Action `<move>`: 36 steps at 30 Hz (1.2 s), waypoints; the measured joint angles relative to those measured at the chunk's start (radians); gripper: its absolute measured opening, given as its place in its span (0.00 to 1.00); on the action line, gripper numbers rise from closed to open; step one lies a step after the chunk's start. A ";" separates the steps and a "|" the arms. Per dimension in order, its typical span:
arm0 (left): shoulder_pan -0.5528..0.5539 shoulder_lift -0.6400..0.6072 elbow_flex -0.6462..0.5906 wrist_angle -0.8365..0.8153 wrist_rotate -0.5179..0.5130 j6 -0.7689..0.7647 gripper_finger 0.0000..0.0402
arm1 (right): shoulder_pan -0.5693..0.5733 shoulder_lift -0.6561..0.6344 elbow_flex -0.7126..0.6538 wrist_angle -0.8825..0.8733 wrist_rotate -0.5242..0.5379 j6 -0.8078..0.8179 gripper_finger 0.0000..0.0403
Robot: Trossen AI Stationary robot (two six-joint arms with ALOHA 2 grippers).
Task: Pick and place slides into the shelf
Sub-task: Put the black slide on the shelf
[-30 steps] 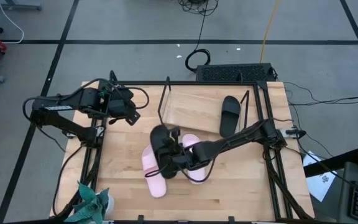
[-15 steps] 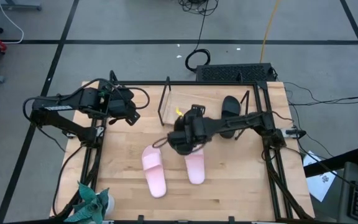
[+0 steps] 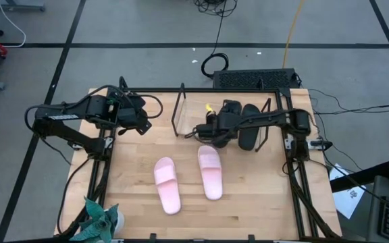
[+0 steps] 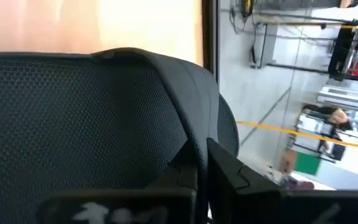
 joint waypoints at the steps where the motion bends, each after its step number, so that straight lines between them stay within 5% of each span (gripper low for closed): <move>1: 0.000 0.000 0.000 0.000 -0.009 0.000 0.62 | -0.005 -0.029 -0.034 0.043 0.001 -0.019 0.00; 15: 0.022 0.000 0.000 0.006 -0.047 0.024 0.62 | -0.093 -0.372 -0.399 0.504 0.003 -0.294 0.00; 24: 0.028 0.000 0.000 0.056 -0.045 0.045 0.62 | -0.104 -0.384 -0.512 0.738 0.001 -0.433 0.00; 36: 0.028 0.000 0.000 0.059 -0.045 0.043 0.62 | -0.138 -0.383 -0.546 0.754 -0.067 -0.437 0.00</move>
